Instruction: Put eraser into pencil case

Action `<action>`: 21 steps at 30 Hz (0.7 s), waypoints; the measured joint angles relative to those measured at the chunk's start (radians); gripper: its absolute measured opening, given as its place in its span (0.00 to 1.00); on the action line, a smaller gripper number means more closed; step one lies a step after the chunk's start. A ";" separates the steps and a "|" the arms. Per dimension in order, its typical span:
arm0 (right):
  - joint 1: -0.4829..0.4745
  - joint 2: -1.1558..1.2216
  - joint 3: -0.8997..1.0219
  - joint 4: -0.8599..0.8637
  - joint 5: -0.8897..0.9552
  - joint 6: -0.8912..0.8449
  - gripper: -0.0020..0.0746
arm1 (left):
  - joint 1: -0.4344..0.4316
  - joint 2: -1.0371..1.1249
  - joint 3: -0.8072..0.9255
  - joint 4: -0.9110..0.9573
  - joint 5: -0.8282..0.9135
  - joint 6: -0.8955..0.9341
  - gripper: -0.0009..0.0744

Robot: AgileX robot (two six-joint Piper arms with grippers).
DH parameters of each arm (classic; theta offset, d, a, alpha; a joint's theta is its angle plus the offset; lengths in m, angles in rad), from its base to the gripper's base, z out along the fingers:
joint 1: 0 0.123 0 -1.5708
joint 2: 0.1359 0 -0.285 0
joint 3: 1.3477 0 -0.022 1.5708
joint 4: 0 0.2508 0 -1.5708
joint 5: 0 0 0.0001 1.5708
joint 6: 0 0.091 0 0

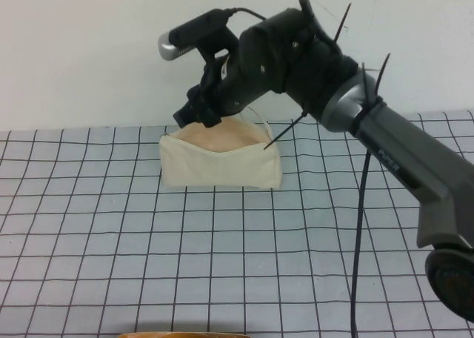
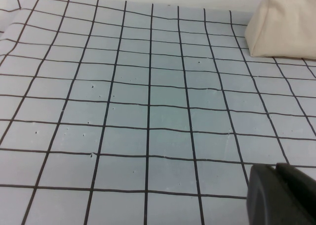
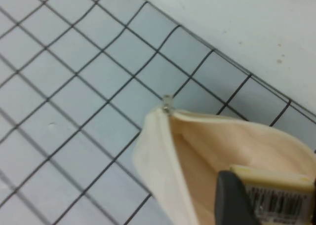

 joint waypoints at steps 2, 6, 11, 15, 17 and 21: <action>-0.006 0.022 0.000 -0.001 -0.013 0.000 0.45 | 0.000 0.000 0.000 0.000 0.000 0.000 0.01; -0.017 0.049 0.000 -0.001 -0.015 0.000 0.59 | 0.000 0.000 0.000 0.000 0.000 0.000 0.01; -0.019 0.031 -0.003 0.019 0.043 0.000 0.60 | 0.000 0.000 0.000 0.000 0.000 0.000 0.01; -0.019 -0.040 -0.025 0.036 0.123 -0.007 0.36 | 0.000 0.000 0.000 0.000 0.000 0.000 0.01; -0.019 -0.106 -0.030 0.042 0.152 -0.026 0.19 | 0.000 0.000 0.000 0.000 0.000 0.000 0.01; -0.019 -0.255 -0.040 0.050 0.233 -0.094 0.06 | 0.000 0.000 0.000 0.000 0.000 0.000 0.01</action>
